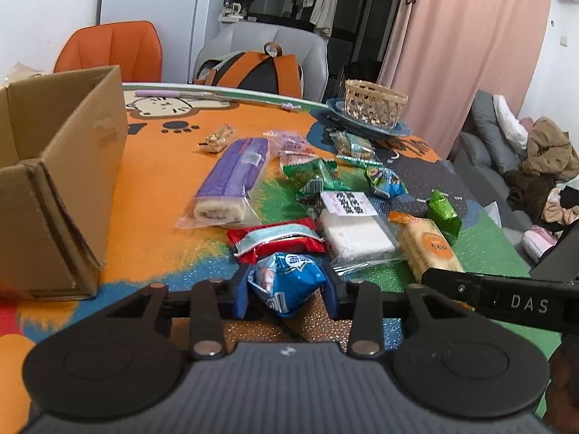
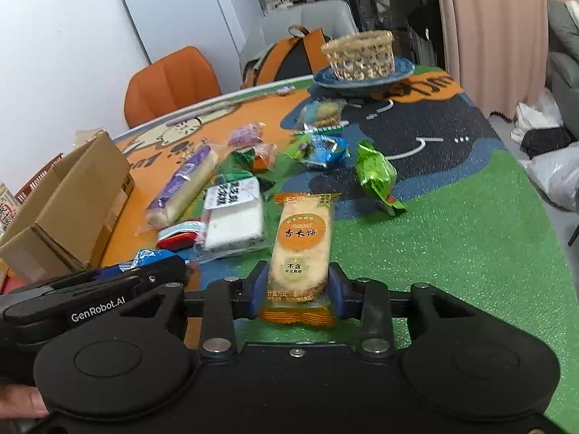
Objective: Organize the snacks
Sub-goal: 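Lift both held snacks and carry them over the cardboard box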
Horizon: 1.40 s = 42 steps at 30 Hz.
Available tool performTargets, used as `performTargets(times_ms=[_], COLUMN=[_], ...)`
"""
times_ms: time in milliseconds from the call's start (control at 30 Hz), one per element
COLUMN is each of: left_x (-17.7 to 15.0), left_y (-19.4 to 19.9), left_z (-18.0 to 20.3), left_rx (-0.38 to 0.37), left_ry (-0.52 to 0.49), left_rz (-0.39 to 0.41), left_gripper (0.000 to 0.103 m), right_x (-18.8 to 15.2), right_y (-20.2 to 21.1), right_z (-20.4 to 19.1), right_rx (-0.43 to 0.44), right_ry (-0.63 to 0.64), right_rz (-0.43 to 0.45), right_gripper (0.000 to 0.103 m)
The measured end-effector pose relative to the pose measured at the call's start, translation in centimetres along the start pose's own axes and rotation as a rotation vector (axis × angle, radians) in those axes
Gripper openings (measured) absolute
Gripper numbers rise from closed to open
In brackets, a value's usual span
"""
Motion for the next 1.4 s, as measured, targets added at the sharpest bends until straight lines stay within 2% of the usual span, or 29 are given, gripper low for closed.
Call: performTargets(times_ms=[367, 967, 1400], left_x=[1.8, 5.7, 6.5], left_y=[4.7, 9.5, 11.3], left_z=[-1.1, -6.8, -12.3], left_rx=[0.016, 0.074, 0.135], left_ry=[0.035, 0.137, 0.219], left_rz=[0.097, 0.228, 0.263], left_gripper=[0.038, 0.038, 0.038], right_x=[1.3, 3.8, 5.0], right_y=[2.1, 2.0, 0.4], right_z=[-2.6, -10.0, -15.5], right_rx=[0.072, 0.166, 0.238], right_ry=[0.023, 0.123, 0.169], right_rz=[0.071, 0.122, 0.121], right_gripper=[0.035, 0.035, 0.035])
Point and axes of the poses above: each gripper's, at about its wrist camera, not at the fingertips, and y roughly against the way its jaws point, z to its right, x to its top, the point moved 8 cm from there along -y, roughly the way its jaws point, and after that the axes turned 9 degrees about x, right-handed, at the moved point
